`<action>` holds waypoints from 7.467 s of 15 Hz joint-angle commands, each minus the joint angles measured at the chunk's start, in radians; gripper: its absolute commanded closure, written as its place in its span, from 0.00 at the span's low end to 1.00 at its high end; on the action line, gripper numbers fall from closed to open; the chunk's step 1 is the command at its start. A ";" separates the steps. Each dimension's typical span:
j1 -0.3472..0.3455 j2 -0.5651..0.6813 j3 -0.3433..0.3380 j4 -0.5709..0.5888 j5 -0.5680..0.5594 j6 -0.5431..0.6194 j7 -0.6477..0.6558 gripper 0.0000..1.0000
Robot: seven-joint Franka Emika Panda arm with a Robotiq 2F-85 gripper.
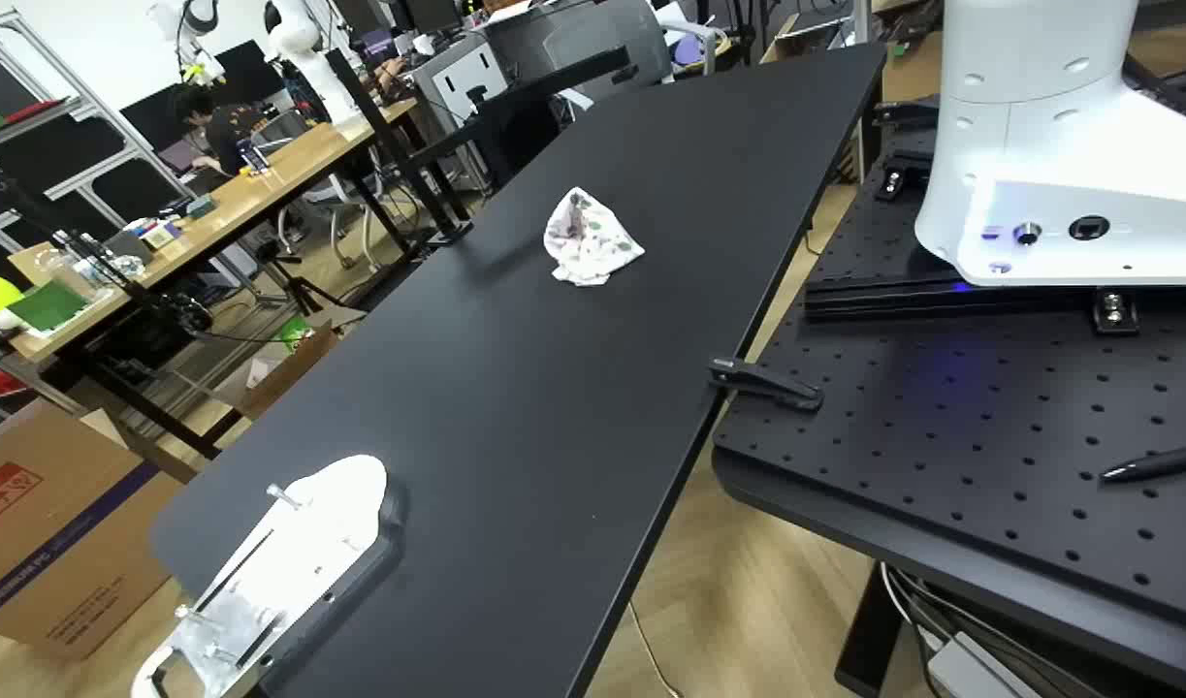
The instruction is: Pick up the cloth from the table and put it on on the tripod.
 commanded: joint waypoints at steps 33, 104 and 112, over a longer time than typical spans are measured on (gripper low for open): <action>0.007 0.337 -0.034 -0.167 -0.110 0.330 -0.244 0.00; -0.274 0.146 -0.192 -0.013 -0.099 -0.013 0.337 0.99; -0.259 0.215 -0.207 0.009 -0.086 0.023 0.349 0.99</action>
